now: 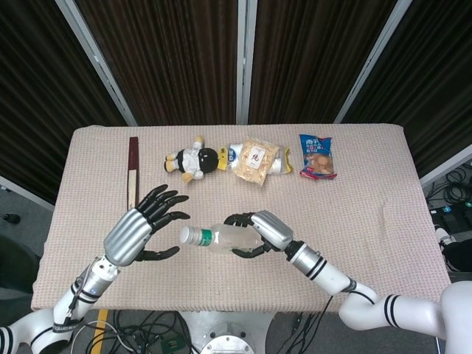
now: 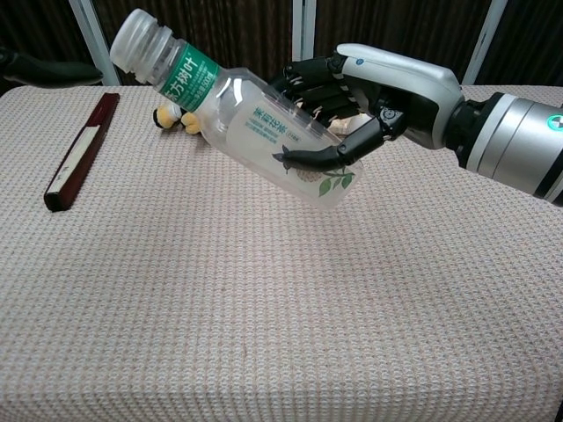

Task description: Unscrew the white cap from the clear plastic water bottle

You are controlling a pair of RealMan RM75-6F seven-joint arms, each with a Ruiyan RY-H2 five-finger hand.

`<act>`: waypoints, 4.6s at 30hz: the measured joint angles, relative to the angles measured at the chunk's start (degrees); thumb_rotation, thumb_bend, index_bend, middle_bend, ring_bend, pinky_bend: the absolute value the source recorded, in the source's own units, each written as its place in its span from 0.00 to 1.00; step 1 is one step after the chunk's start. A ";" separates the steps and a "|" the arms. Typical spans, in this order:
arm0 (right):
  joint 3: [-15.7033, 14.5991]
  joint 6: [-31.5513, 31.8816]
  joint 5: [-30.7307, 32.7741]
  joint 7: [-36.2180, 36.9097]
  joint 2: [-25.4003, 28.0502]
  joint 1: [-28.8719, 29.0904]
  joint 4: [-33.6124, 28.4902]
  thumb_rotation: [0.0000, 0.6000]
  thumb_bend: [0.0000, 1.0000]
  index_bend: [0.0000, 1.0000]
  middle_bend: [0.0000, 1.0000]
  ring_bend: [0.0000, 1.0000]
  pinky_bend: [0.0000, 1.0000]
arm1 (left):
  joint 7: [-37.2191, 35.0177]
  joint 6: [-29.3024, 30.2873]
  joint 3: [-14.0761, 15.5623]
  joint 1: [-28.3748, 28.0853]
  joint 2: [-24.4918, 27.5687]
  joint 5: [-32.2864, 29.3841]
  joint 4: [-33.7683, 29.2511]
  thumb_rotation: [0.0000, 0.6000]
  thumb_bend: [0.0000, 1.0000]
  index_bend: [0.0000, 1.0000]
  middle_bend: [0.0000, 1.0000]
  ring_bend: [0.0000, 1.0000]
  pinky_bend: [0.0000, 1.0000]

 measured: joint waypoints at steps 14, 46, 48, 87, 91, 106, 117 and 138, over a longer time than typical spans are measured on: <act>-1.01 0.88 -1.23 1.29 0.34 0.01 0.53 1.00 0.40 0.66 0.55 0.41 0.55 | -1.34 -2.86 1.64 -1.21 2.77 0.39 -1.39 1.00 0.30 0.30 0.11 0.07 0.04; -1.39 1.32 -1.10 2.06 -0.13 0.14 1.26 1.00 0.40 0.66 0.55 0.41 0.55 | -0.66 -4.52 1.58 -2.63 2.92 -0.58 -2.36 1.00 0.32 0.35 0.11 0.07 0.04; -1.37 1.20 -1.05 2.09 -0.14 0.21 1.28 1.00 0.40 0.66 0.55 0.41 0.55 | -0.60 -4.56 1.52 -2.70 2.85 -0.67 -2.40 1.00 0.32 0.35 0.11 0.07 0.04; -1.86 -0.29 1.93 -7.77 11.95 -1.85 -2.47 1.00 0.40 0.65 0.56 0.43 0.55 | 12.23 -8.80 1.46 0.21 0.71 -14.48 5.55 1.00 0.34 0.40 0.11 0.07 0.04; -1.55 -0.33 2.27 -9.24 14.40 -2.27 -4.56 1.00 0.41 0.65 0.57 0.44 0.55 | 18.26 -12.40 1.59 -0.16 -1.60 -18.46 7.96 1.00 0.34 0.38 0.11 0.07 0.03; -2.02 -3.22 3.08 -13.45 15.27 -2.49 -4.37 1.00 0.41 0.65 0.56 0.43 0.55 | 19.72 -19.94 0.72 -1.85 -3.86 -26.31 8.01 1.00 0.20 0.13 0.05 0.03 0.03; -0.76 -5.14 9.41 -34.22 8.17 -2.37 0.11 1.00 0.41 0.36 0.44 0.26 0.38 | 14.16 -6.71 -3.18 4.11 3.74 -26.10 4.39 1.00 0.17 0.13 0.05 0.03 0.03; -1.04 4.85 14.00 -43.65 11.66 -9.84 -6.18 1.00 0.20 0.00 0.20 0.03 0.16 | 6.29 2.07 -0.29 14.92 11.58 -24.03 3.40 1.00 0.16 0.13 0.06 0.03 0.04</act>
